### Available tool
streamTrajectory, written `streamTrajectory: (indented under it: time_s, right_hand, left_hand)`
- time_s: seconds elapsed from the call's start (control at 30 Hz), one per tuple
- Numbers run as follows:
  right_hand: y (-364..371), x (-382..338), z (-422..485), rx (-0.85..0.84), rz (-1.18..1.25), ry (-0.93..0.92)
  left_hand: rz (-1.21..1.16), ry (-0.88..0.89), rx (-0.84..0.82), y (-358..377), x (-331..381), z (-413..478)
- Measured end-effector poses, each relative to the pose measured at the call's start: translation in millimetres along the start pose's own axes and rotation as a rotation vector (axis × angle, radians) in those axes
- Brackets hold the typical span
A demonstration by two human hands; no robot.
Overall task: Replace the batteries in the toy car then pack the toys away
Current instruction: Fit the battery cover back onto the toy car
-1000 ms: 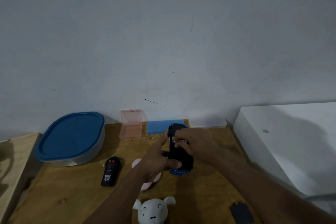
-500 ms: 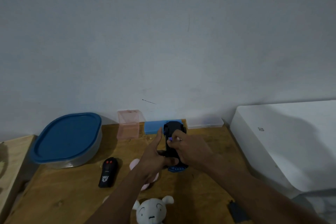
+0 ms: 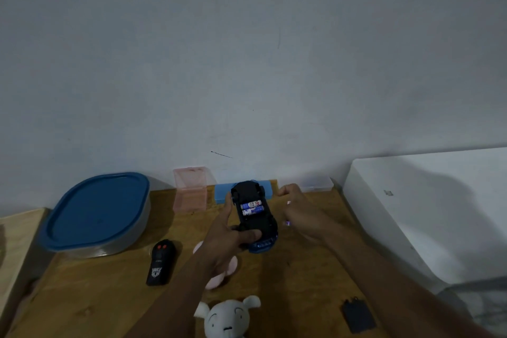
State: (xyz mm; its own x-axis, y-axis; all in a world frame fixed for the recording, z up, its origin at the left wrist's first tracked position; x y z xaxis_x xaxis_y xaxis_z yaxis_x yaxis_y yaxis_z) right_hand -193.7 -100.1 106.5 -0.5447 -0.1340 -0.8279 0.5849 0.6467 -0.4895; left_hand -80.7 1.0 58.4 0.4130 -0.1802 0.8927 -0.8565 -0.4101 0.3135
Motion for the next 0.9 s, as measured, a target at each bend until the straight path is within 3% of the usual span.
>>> streamTrajectory:
  time_s: [0.2,0.37,0.43,0.63,0.9]
  right_hand:
    - [-16.8,1.8,-3.6,0.118,0.535,0.002]
    - [-22.6,8.1,-7.0,0.250,0.656,0.038]
    - [-24.1,10.9,-9.0,0.320,0.623,0.061]
    - [-27.9,7.0,-14.6,0.514,0.211,0.013]
    - [-2.0,7.9,-16.7,0.508,0.035,0.002]
  left_hand:
    - [0.004,-0.008,-0.006,3.5,0.6,1.3]
    - [-0.006,-0.009,-0.006,6.3,-3.1,3.0]
    - [-0.011,0.005,0.002,7.4,-2.3,2.9]
    - [0.013,0.042,0.018,6.0,-0.4,4.5]
    - [0.110,0.093,0.008,4.2,4.0,0.9]
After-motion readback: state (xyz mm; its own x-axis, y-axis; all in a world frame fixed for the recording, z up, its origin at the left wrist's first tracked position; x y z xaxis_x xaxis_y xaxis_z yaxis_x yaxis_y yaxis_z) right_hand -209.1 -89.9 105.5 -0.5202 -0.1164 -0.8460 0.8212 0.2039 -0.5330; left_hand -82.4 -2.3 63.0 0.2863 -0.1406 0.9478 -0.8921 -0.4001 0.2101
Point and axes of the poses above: each hand's wrist, its own z-axis towards the middle knuckle, its own y-axis out of the palm, x = y × z, the point moved 10 cm from there along z, towards the middle knuckle, and after that the axes turned 6 degrees about -z, right-handed, at the moved point
